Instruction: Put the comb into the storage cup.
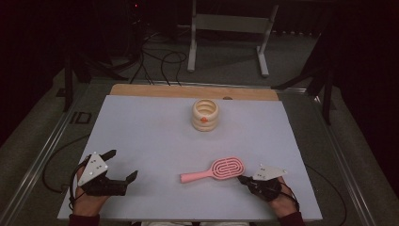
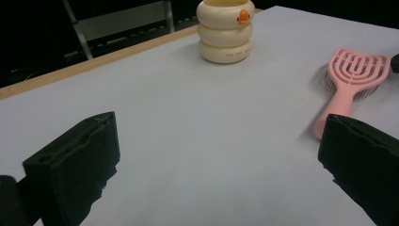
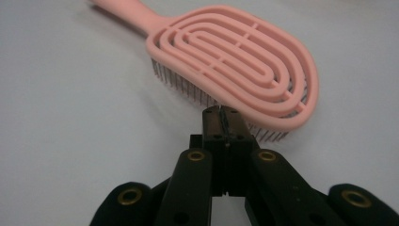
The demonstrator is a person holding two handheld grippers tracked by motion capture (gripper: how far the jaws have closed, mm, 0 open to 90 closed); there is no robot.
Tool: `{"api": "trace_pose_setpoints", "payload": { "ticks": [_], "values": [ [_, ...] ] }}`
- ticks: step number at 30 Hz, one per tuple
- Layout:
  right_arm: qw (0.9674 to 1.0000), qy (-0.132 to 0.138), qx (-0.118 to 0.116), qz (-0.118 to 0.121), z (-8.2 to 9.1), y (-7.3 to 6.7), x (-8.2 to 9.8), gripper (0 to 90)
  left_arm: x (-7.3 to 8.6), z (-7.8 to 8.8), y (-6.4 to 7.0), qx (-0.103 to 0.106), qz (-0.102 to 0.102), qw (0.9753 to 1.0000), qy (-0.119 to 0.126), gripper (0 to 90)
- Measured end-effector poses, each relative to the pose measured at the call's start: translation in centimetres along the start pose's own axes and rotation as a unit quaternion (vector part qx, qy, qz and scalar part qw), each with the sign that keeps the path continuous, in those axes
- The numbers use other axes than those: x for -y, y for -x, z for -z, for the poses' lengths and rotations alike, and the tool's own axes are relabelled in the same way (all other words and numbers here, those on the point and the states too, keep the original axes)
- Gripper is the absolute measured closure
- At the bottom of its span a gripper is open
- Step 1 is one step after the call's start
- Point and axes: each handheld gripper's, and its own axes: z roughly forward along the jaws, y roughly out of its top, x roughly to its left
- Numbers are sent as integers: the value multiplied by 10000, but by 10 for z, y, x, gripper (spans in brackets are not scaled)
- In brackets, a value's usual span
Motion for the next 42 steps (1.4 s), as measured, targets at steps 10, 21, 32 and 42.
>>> {"api": "trace_pose_setpoints", "payload": {
  "ticks": [10, 21, 32, 42],
  "values": [
    [9997, 53, 160, -158, -6, 10, -5, 900, 3, 2, -3, -72, 80, 9999, 51, 1],
    [9993, -50, 320, -162, -18, 20, -18, 900, 6, 4, -6, -144, 179, 9997, 101, 1],
    [9982, -234, 507, -225, -40, 26, -36, 900, 6, 5, -6, -170, 224, 9995, 146, 1],
    [9970, -321, 580, -405, -63, 31, -51, 900, 6, 5, -6, -161, 220, 9995, 133, 1]
  ]
}}
